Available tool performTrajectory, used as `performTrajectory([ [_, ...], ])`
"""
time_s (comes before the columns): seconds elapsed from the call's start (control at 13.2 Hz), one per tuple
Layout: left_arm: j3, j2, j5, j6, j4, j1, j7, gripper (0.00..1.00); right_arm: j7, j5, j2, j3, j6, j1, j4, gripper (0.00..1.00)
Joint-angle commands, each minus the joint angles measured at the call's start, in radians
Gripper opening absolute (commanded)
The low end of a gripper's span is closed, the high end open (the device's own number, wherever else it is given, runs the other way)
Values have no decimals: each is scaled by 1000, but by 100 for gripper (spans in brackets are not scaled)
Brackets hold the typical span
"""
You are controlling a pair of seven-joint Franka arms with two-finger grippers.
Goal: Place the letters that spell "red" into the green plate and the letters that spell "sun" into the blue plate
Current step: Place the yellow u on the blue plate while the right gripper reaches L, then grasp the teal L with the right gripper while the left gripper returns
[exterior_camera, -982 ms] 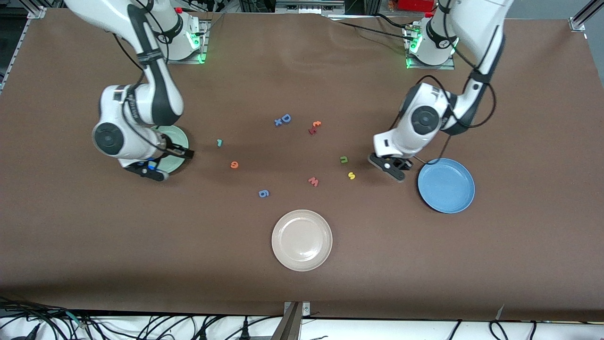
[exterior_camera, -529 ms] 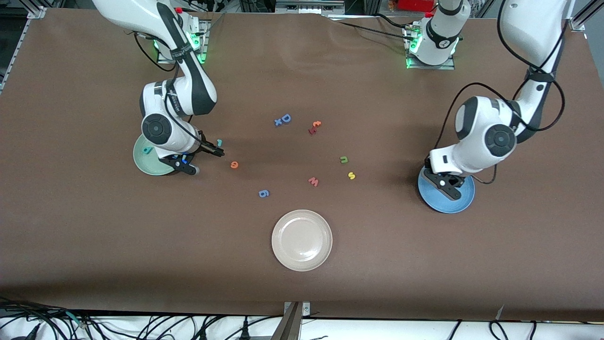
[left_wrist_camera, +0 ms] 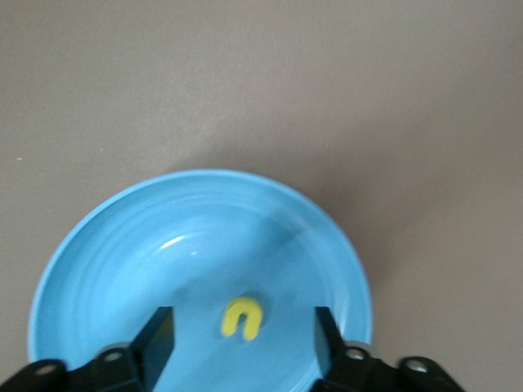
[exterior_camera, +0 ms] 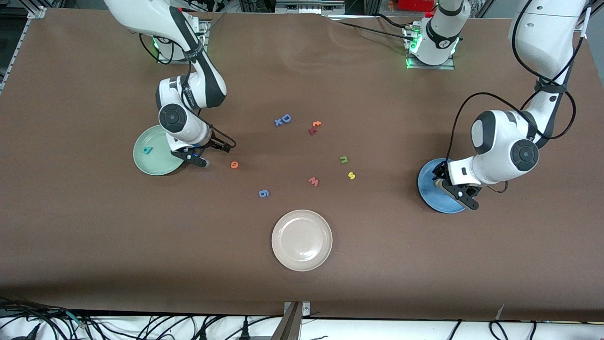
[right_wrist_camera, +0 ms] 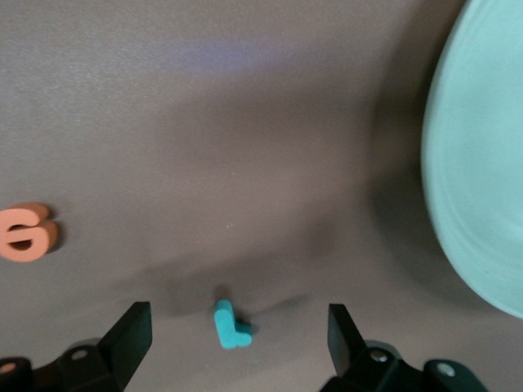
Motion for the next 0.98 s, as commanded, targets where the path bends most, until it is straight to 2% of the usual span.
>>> performTrajectory([
  [0.0,-12,5,-40,-21,26,-17,-170,100,10,9,-4,17,53,-4,-37,94],
  [0.15,-18,1,-40,-22,28,-68,-381,100,13,8,-1,18,55,-4,-37,81],
  [0.38,-21,1,-40,-22,29,-138,-643,100,44,9,-1,36,55,-4,-37,71],
  [0.53,-29,1,-40,-22,31,-209,-889,100,49,9,-1,41,55,-4,-37,60],
  [0.68,-29,10,-34,-22,53,-298,-1117,100,49,9,-1,41,56,-4,-37,46],
  [0.91,-30,51,-39,-21,109,-367,-1374,100,47,9,-1,41,55,-4,-37,14],
])
